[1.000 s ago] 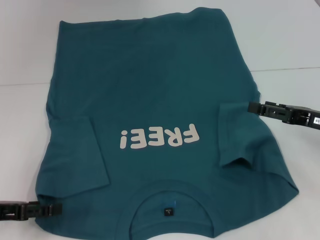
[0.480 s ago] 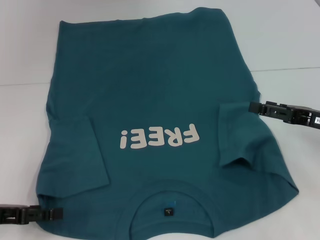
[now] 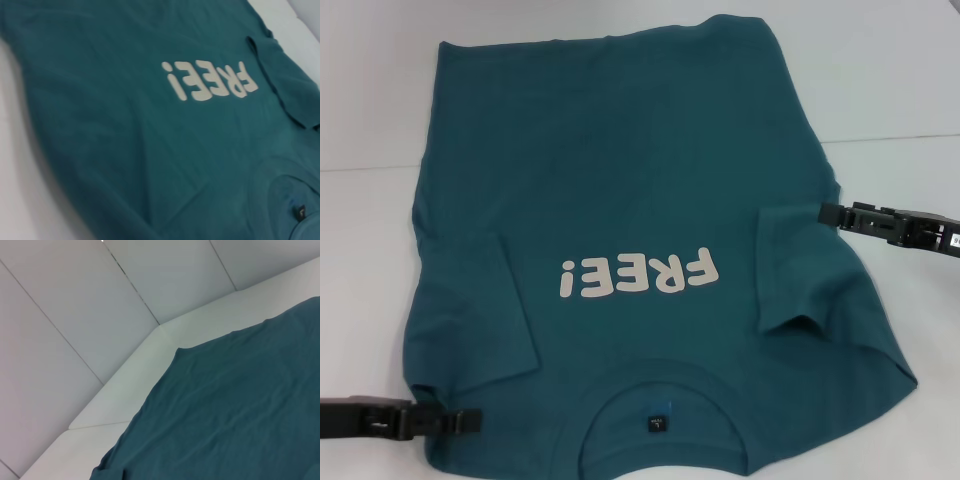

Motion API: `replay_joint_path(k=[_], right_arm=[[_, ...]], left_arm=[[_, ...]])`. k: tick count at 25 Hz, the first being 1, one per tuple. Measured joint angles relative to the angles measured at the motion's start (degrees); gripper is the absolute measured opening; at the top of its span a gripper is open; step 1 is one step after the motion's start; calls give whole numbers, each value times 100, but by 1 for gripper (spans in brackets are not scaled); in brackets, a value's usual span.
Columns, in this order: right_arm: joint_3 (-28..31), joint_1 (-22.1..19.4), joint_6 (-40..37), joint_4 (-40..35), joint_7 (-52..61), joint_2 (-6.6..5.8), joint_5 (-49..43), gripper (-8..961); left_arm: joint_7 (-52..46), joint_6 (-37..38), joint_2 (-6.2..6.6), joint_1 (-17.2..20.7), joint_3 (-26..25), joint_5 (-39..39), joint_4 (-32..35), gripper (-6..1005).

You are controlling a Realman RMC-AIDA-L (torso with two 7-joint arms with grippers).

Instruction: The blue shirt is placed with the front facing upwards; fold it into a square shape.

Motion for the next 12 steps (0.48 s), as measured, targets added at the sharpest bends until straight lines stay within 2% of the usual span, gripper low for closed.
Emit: replay_joint_path(k=[6, 12], right_arm=[[0, 6, 16, 4, 0, 0, 0, 944], [0, 29, 23, 13, 0, 0, 0, 944]], left_arm=[[10, 4, 3, -67, 5, 24, -59, 891], [-6, -4, 53, 101, -71, 38, 43, 891]])
